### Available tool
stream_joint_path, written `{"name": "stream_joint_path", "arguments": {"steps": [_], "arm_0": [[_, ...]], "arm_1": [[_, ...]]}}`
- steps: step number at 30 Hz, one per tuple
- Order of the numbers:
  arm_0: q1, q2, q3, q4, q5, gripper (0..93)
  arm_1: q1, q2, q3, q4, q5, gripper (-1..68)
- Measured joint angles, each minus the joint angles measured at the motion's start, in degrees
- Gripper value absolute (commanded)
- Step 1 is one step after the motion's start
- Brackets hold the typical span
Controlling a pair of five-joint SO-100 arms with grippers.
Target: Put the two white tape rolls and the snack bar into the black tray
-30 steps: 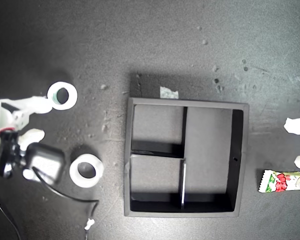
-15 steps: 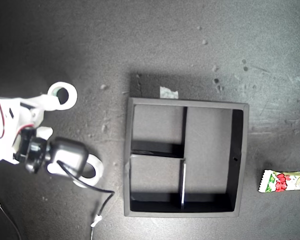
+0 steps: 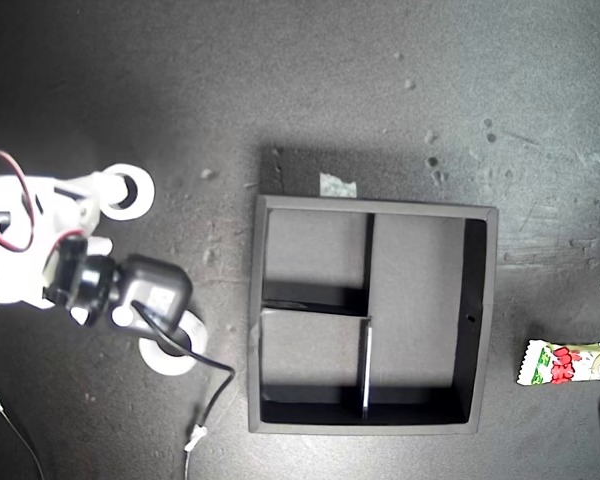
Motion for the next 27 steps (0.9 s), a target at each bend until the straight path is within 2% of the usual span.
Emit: {"name": "stream_joint_path", "arguments": {"steps": [11, 15, 18, 21, 22, 27], "arm_0": [[-0.3, -8.1, -0.5, -2.5, -0.1, 16.7], [-2.7, -11.1, -0.7, -3.3, -0.3, 9.6], [-4.5, -12.7, -0.7, -4.7, -0.2, 6.4], [-5.7, -13.0, -0.7, -6.3, -0.3, 5.5], [-6.0, -13.0, -0.7, -6.9, 0.0, 5.0], [-7.0, -13.1, -0.7, -8.6, 3.0, 0.0]], "arm_1": [[-0.1, 0.0, 0.0, 0.6, 1.8, 21.6], [-4.2, 0.0, -0.5, 6.3, 9.6, 24.0], [-9.1, 0.0, -1.1, 8.0, 17.1, 28.5], [-14.2, 0.0, 1.0, 3.3, 23.7, 29.8], [-16.3, -0.1, 4.7, -2.4, 27.2, 29.7], [-18.5, -0.2, 14.9, -14.9, 31.6, 28.6]]}}
